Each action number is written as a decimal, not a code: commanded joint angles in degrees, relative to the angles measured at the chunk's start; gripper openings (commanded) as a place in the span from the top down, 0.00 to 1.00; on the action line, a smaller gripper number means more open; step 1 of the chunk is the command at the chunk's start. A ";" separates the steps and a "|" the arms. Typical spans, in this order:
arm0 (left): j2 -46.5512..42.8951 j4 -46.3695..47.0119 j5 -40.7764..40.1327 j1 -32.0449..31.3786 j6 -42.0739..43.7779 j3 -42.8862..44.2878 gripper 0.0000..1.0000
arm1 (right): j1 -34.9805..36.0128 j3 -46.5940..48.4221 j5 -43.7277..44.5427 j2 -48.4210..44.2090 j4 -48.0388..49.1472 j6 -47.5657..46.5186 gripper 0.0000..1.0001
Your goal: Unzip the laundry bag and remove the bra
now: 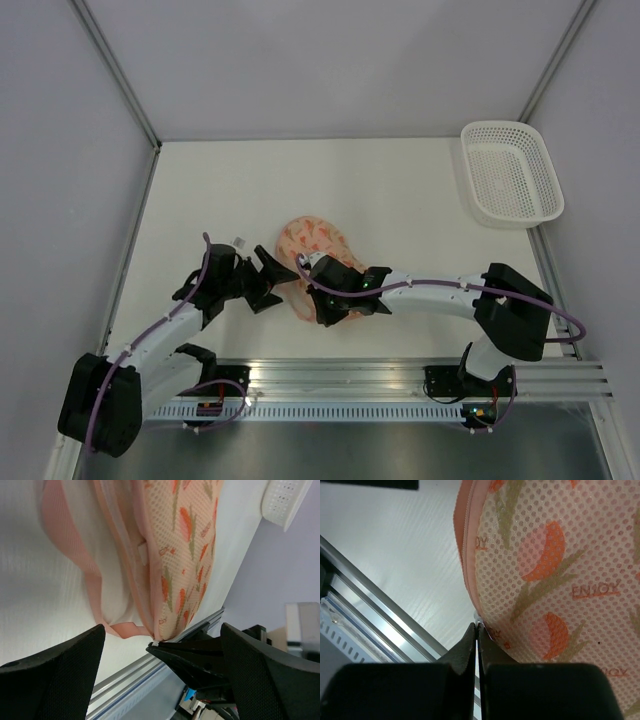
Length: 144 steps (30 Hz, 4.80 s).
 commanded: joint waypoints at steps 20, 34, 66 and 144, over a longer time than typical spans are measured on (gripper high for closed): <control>25.62 22.53 -14.74 -19.38 -13.86 4.45 0.65 | 0.50 0.21 2.69 -8.41 -0.50 -0.31 0.99; 24.73 15.94 -15.80 -12.18 -4.56 9.01 0.98 | 0.76 -4.97 9.19 -7.73 -13.15 5.05 1.00; 37.83 -0.59 7.49 -11.38 33.34 17.55 0.98 | -9.26 8.56 44.45 8.54 -25.38 6.11 1.00; -34.24 -23.88 -30.74 -11.38 -4.36 0.67 0.04 | -9.57 6.55 41.96 -20.86 -15.87 19.23 1.00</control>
